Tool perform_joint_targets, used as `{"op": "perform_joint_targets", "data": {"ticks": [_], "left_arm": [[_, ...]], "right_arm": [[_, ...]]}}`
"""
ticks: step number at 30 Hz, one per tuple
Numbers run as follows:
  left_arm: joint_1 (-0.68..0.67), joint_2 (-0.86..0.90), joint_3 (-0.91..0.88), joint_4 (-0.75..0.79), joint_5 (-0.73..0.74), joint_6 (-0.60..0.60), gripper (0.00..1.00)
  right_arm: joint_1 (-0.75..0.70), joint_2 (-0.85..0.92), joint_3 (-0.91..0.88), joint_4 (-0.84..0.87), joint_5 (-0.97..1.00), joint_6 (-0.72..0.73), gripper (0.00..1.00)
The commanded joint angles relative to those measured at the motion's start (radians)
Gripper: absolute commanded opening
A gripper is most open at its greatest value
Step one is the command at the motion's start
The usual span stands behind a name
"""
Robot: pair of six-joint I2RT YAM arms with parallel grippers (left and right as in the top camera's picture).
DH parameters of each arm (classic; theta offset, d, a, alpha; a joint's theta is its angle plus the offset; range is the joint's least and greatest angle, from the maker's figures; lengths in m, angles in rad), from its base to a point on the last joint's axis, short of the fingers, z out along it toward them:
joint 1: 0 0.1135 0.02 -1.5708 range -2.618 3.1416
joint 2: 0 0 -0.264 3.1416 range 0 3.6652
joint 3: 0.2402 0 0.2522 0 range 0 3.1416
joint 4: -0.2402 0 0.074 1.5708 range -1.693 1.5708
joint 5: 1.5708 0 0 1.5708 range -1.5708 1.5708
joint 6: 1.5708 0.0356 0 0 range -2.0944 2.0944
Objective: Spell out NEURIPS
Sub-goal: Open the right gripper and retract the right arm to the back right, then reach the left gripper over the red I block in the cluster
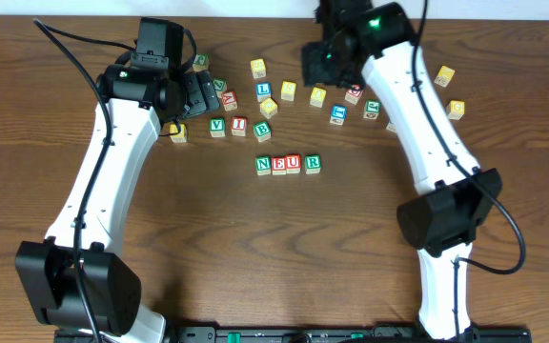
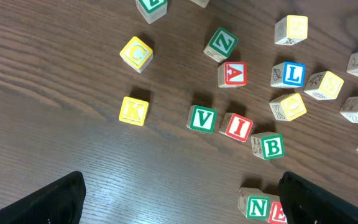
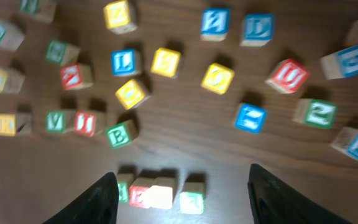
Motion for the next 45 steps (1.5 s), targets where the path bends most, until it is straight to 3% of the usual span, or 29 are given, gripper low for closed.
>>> {"op": "perform_joint_targets", "data": {"ticks": [1,20,45], "left_arm": [[0.001,0.014,-0.012,-0.002,-0.009,-0.009,0.98],[0.001,0.014,-0.012,-0.002,-0.009,-0.009,0.98],[0.001,0.015,-0.012,0.001,-0.009,0.007,0.98]], "right_arm": [[-0.078,-0.005,0.019,-0.001,0.033,0.000,0.61],[-0.297,0.012,-0.030,-0.044,0.079,0.016,0.61],[-0.200,0.019,-0.032,-0.031,0.052,0.036,0.65]]}}
